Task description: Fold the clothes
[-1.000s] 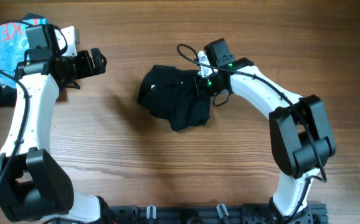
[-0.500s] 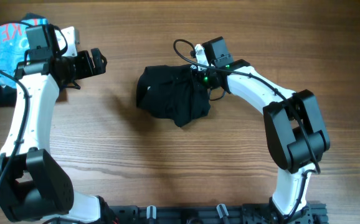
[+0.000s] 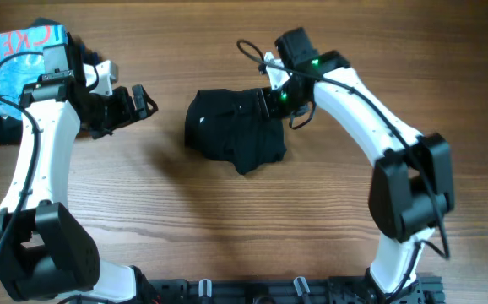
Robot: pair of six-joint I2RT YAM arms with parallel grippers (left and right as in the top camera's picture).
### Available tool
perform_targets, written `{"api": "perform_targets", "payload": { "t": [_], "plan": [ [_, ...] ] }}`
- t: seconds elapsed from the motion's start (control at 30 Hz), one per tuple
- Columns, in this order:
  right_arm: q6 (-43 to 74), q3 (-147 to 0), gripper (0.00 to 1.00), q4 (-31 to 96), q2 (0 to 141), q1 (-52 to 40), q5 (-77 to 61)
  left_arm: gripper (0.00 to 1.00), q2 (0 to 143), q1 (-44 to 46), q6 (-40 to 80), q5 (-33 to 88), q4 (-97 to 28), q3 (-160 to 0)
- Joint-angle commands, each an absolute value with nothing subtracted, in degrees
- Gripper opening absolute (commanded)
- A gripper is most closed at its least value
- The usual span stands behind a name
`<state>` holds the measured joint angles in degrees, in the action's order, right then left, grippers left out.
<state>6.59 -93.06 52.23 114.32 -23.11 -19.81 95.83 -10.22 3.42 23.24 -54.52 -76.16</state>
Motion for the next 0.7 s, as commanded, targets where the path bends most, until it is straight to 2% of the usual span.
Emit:
{"api": "perform_targets", "payload": {
  "t": [0.0, 0.07, 0.2, 0.27, 0.4, 0.67],
  "plan": [
    [4.4, -96.0, 0.66, 54.0, 108.0, -23.0, -21.2, 1.0, 97.6, -9.8, 3.2, 29.3, -53.9, -74.9],
    [4.4, -96.0, 0.71, 54.1, 105.8, -22.4, -21.2, 1.0, 98.2, -9.8, 3.2, 30.5, -51.7, -72.6],
    [4.1, -96.0, 0.9, 55.1, 101.8, -20.5, -17.7, 1.0, 101.1, -9.8, 3.2, 34.6, -44.8, -66.8],
    [2.6, -96.0, 0.94, 55.8, 100.2, -19.5, -17.1, 1.0, 103.3, -9.8, 1.1, 39.3, -40.1, -64.1],
    [1.5, -96.0, 0.96, 57.1, 98.8, -18.2, -16.8, 1.0, 108.3, -9.8, 0.2, 45.5, -34.0, -62.8],
    [1.5, -96.0, 0.96, 57.9, 98.6, -18.0, -16.7, 1.0, 117.7, -9.1, 0.3, 48.6, -26.2, -62.8]
  ]
}}
